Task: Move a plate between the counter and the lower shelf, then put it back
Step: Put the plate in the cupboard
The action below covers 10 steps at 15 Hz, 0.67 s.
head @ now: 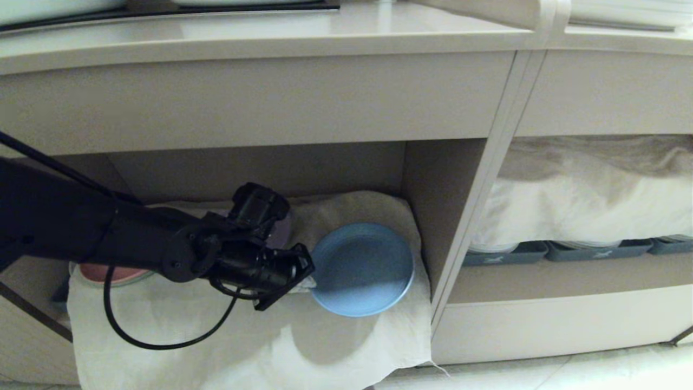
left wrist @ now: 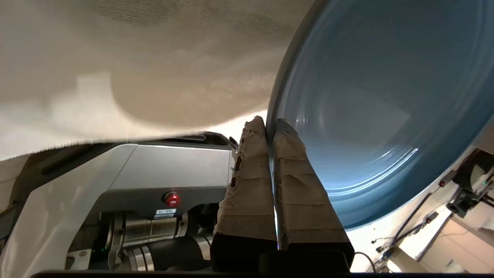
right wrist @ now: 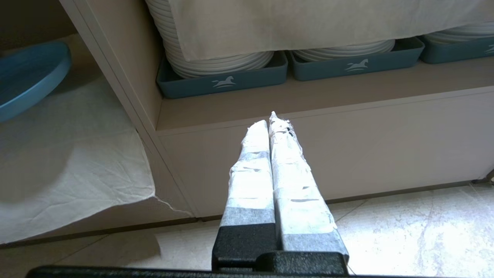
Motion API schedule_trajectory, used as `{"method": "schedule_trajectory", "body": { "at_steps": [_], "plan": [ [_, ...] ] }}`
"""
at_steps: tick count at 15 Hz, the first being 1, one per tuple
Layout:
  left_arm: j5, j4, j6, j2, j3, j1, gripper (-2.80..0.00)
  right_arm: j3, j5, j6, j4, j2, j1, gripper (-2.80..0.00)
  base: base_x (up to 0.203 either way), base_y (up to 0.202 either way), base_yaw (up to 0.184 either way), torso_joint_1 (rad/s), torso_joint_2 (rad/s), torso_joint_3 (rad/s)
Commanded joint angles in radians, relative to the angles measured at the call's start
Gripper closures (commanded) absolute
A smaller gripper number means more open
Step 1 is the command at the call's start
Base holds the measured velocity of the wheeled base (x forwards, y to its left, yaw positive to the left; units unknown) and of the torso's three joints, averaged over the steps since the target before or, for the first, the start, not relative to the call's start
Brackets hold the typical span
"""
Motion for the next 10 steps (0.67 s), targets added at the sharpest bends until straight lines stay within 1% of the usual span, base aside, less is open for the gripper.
{"method": "schedule_trajectory", "body": {
  "at_steps": [1,4,6,10],
  "plan": [
    [-0.001,0.000,-0.005,0.003,-0.005,-0.002,0.00,0.000,0.000,0.000,0.000,0.000,0.000,0.00,0.000,0.000,0.000,0.000,0.00,0.000],
    [0.001,0.000,-0.010,0.013,-0.023,-0.014,0.00,0.000,0.000,0.000,0.000,0.000,0.000,0.00,0.000,0.000,0.000,0.000,0.00,0.000],
    [0.013,0.002,-0.033,0.028,-0.057,-0.020,0.00,0.000,0.000,0.000,0.000,0.000,0.000,0.00,0.000,0.000,0.000,0.000,0.00,0.000],
    [0.025,0.002,-0.038,0.053,-0.095,-0.028,0.00,0.000,0.000,0.001,0.000,0.000,0.000,0.00,0.000,0.000,0.000,0.000,0.00,0.000]
  ]
}}
